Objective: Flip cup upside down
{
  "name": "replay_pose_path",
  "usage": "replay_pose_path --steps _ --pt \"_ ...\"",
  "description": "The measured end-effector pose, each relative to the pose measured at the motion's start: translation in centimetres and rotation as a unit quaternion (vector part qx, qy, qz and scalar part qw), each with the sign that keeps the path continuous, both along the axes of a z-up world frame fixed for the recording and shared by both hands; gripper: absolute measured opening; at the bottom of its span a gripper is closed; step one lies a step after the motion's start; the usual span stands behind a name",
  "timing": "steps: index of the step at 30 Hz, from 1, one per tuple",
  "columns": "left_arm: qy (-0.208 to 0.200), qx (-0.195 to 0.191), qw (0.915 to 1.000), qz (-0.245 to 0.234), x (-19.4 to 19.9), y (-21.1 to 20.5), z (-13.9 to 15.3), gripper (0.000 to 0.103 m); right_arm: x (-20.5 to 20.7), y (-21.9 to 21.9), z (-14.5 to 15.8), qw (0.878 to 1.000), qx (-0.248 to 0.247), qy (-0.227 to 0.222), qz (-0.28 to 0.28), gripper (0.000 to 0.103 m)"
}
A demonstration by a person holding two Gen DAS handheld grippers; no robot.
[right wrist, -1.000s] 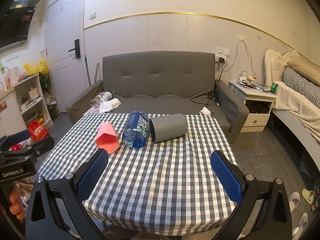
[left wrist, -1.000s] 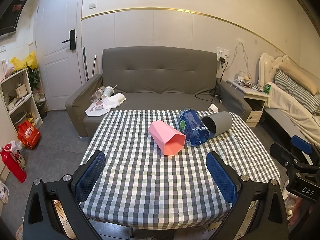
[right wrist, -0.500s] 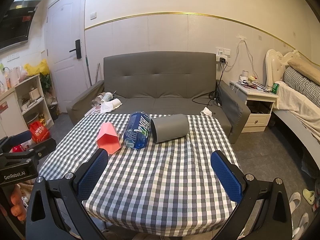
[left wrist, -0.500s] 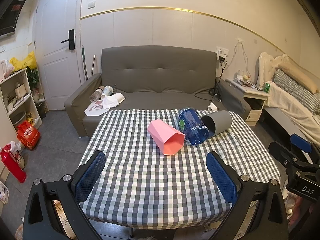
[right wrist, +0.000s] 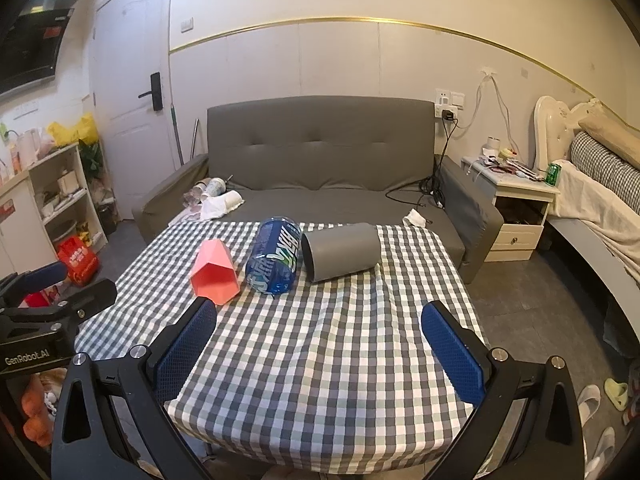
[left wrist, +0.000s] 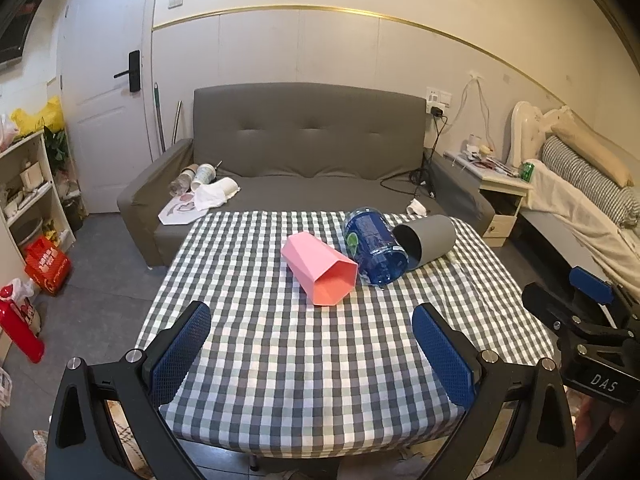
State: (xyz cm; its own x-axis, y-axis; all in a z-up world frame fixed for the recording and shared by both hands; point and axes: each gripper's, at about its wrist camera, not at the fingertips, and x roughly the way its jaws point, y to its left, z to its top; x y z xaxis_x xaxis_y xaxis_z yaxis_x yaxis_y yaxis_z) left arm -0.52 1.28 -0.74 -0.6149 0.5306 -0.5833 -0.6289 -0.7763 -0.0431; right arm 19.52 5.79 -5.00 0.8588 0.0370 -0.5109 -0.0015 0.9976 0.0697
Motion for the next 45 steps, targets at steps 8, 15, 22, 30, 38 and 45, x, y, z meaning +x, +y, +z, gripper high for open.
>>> replay_pose_path --steps 8,15,22,30,38,45 --pt "-0.023 -0.023 0.9994 -0.013 -1.1 2.4 -0.6 0.103 1.7 -0.8 -0.3 1.000 -0.001 0.014 -0.021 0.103" --pt "-0.028 -0.043 0.9983 -0.029 -3.1 7.2 -1.1 0.103 5.5 -3.3 0.2 0.998 0.008 0.028 -0.057 0.103" --pt "-0.058 -0.070 0.9938 -0.064 -5.7 13.8 -3.1 0.103 8.1 -7.1 -1.4 0.991 0.065 0.058 -0.103 0.103" --pt "-0.102 -0.094 0.9869 -0.082 -7.8 18.5 -6.8 0.103 10.1 -8.2 -3.0 0.963 0.096 0.063 -0.243 0.103" --pt "-0.099 -0.124 0.9822 -0.101 -9.0 20.6 -9.0 0.079 11.0 -9.4 -4.7 0.954 0.122 0.085 -0.262 0.103" --pt "-0.081 -0.150 0.9756 -0.139 -8.7 22.5 -9.5 0.079 11.2 -9.4 -5.3 0.951 0.119 0.093 -0.269 0.103"
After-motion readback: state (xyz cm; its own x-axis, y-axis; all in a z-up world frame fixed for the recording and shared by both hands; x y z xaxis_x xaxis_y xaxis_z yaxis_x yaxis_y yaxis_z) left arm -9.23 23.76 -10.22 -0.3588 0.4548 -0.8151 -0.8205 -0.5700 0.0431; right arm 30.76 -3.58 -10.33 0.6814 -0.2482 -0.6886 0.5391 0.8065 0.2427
